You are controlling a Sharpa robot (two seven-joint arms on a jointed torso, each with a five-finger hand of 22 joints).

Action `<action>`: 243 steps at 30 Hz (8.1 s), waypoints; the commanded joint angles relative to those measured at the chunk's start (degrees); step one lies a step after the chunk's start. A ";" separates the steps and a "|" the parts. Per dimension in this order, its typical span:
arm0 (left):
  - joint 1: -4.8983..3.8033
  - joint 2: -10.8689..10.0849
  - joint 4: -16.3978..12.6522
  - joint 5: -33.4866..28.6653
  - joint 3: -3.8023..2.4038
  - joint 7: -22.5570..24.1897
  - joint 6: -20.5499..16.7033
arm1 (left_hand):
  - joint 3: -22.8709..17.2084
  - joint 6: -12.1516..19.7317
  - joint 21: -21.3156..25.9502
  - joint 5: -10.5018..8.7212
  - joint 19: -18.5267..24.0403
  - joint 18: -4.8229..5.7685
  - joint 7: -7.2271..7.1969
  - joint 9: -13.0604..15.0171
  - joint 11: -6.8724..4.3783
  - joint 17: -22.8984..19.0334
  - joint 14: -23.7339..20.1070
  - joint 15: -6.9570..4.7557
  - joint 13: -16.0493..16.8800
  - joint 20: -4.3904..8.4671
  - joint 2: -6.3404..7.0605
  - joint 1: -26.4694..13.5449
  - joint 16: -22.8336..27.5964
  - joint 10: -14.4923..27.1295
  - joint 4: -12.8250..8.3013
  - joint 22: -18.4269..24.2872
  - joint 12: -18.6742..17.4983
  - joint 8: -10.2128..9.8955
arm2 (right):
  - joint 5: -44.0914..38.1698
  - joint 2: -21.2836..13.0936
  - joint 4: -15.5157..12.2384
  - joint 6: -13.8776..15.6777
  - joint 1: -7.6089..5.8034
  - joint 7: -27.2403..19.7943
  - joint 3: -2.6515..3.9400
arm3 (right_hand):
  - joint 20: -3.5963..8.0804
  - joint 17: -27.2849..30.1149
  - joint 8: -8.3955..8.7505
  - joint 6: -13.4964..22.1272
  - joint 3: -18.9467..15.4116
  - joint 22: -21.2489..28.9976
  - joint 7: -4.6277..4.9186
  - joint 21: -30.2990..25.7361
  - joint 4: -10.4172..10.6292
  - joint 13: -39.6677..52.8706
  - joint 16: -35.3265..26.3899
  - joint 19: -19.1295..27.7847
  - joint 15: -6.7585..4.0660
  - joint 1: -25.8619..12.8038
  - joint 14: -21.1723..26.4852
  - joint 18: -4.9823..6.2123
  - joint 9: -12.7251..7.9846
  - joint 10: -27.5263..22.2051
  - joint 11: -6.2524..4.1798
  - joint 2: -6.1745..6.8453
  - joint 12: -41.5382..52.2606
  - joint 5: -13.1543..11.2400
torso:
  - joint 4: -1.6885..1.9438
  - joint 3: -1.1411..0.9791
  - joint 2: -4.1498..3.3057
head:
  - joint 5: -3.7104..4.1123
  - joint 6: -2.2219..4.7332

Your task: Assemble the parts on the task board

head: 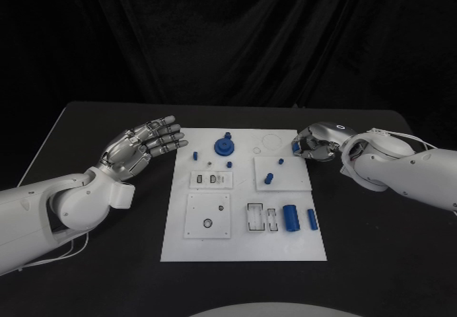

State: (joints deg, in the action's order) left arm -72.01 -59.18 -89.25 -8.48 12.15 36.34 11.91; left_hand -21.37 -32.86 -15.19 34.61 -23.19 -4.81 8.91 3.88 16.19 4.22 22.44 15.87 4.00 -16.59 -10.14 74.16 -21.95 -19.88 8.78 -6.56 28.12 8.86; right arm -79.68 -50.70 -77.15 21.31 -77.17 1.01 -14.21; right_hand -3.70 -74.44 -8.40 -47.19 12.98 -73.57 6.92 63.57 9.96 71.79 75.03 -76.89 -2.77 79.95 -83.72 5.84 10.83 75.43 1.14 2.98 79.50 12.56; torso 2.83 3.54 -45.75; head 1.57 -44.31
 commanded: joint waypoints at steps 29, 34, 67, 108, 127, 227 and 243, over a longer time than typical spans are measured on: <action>0.46 -0.05 -0.20 -0.35 -0.05 0.31 0.36 | -0.57 -0.09 -0.20 0.26 -0.14 0.32 0.17 0.05 -0.02 0.06 0.36 0.18 0.05 0.03 -0.13 -0.78 -0.24 -0.23 -0.06 0.04 0.24 0.25 | -5.50 -0.21 -16.04 10.26 -5.12 1.71 0.35 | 0.15 -2.89 -11.72 -5.29 -0.40 -2.62 -1.44 2.11 -2.79 3.42 2.26 -2.74 0.02 1.39 -2.18 -0.33 9.62 3.42 -0.09 -1.29 2.31 4.48 | 0.05 -0.02 0.00 | -0.44 -0.49; 0.46 -0.06 -0.38 -0.45 -0.05 0.16 0.20 | -0.57 -0.23 -0.20 0.25 -0.14 0.32 0.17 0.06 -0.02 0.06 0.37 0.18 0.05 0.03 -0.13 -0.79 -0.25 -0.24 -0.06 0.03 0.25 0.29 | -6.21 2.94 -17.82 7.42 -5.08 1.86 0.34 | 0.31 -3.27 -12.12 -5.24 -0.44 -2.98 -1.59 2.62 -2.80 4.03 2.66 -3.09 -0.15 1.17 -2.43 -0.43 10.00 4.00 -0.26 -1.33 2.73 4.42 | 0.00 0.05 0.05 | -0.83 -0.43; 0.53 0.85 -0.35 -0.50 -0.05 -0.44 0.64 | -0.66 -0.18 -0.22 0.21 -0.16 0.31 0.19 0.07 -0.01 0.06 0.39 0.16 0.06 0.03 -0.03 -0.95 -0.34 -0.34 -0.08 0.03 0.31 0.31 | -8.16 14.74 -11.54 -1.23 1.00 5.09 0.35 | 0.65 -5.59 -12.95 -4.25 -0.50 -4.40 -1.69 4.49 -3.47 5.85 5.05 -4.22 -0.37 -0.14 -3.39 -0.82 11.11 5.31 -0.41 -0.84 3.91 6.04 | 0.05 0.02 0.03 | -1.70 -1.09; 0.76 1.42 0.26 -0.51 -0.05 -1.58 1.33 | -0.87 0.02 -0.22 0.15 -0.11 0.31 0.24 0.04 0.00 0.04 0.32 0.17 0.04 0.03 -0.07 -1.16 -0.42 -0.33 -0.03 0.04 0.31 0.26 | -11.44 16.00 -9.94 -4.04 1.94 9.12 0.36 | -0.68 -4.15 -6.37 4.22 -2.01 -3.63 0.56 0.89 -3.62 3.47 3.41 -2.53 0.98 -3.83 -2.37 -0.10 8.23 2.75 1.05 1.00 2.65 -3.19 | 0.09 0.00 0.03 | -1.72 -2.12; 0.92 0.98 0.11 -0.35 -0.06 -1.75 0.76 | -1.08 -0.27 -0.17 0.25 0.01 0.33 0.34 0.08 0.20 0.01 0.22 0.15 0.05 0.03 -0.08 -1.32 -0.48 -0.38 -0.05 0.07 0.34 0.38 | -10.15 15.05 -10.33 0.82 1.96 4.41 0.36 | -0.20 -3.01 2.51 15.54 -6.68 -3.35 0.04 -1.70 -0.99 -0.34 2.11 -1.87 0.42 -6.39 -1.70 0.23 1.21 -0.68 0.31 2.40 0.12 -9.59 | 0.07 0.00 0.05 | -2.32 -2.19; -7.80 29.54 19.76 51.83 -0.09 -75.23 6.72 | 12.82 -15.93 -65.48 -23.63 -48.01 -0.66 -4.46 30.20 -15.42 85.78 67.56 -17.73 86.00 11.86 2.04 -15.05 -68.05 -70.12 5.31 -60.56 61.88 23.52 | 35.55 -9.26 -15.36 11.52 3.35 -9.65 -0.01 | 0.12 -2.99 -11.05 -5.99 -4.39 -7.32 -1.16 -1.32 2.91 -1.79 2.19 -2.70 0.14 7.75 -1.48 -0.16 3.05 -0.44 0.04 -2.75 -1.01 16.95 | -5.22 -6.11 13.67 | -9.42 -5.69; -5.95 29.79 21.03 51.83 -0.09 -72.60 2.51 | 11.97 -15.92 -64.44 -22.77 -47.13 -0.93 -4.55 31.50 -15.54 85.78 67.56 -17.89 86.00 12.08 1.70 -14.95 -68.05 -70.12 4.99 -59.16 61.88 22.33 | 35.54 -8.23 -14.87 10.78 3.82 -10.44 0.00 | 0.12 -2.95 -11.00 -5.86 -4.39 -7.24 -1.08 -1.60 2.96 -1.88 2.15 -2.64 0.15 7.66 -1.49 -0.11 3.04 -0.46 0.09 -2.71 -1.05 17.08 | -5.16 -6.06 13.85 | -9.25 -5.69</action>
State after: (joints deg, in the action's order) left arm -78.20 -29.53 -68.43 43.32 12.12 -38.22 16.46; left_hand -9.04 -48.52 -79.97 11.49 -70.77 -5.70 4.50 35.32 1.16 74.93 84.05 -1.54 74.93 -4.38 -8.18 59.39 -90.07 -84.06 13.66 -65.78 89.80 31.56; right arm -43.78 -58.99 -92.01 32.38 -73.51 -8.89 -14.27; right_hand -3.59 -74.92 -19.08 -53.53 8.40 -74.94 5.86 62.26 12.96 72.27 77.22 -79.46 -2.65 87.25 -83.85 5.83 13.80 74.99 1.53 0.21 78.60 29.26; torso -2.48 -2.55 -32.01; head -7.94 -50.00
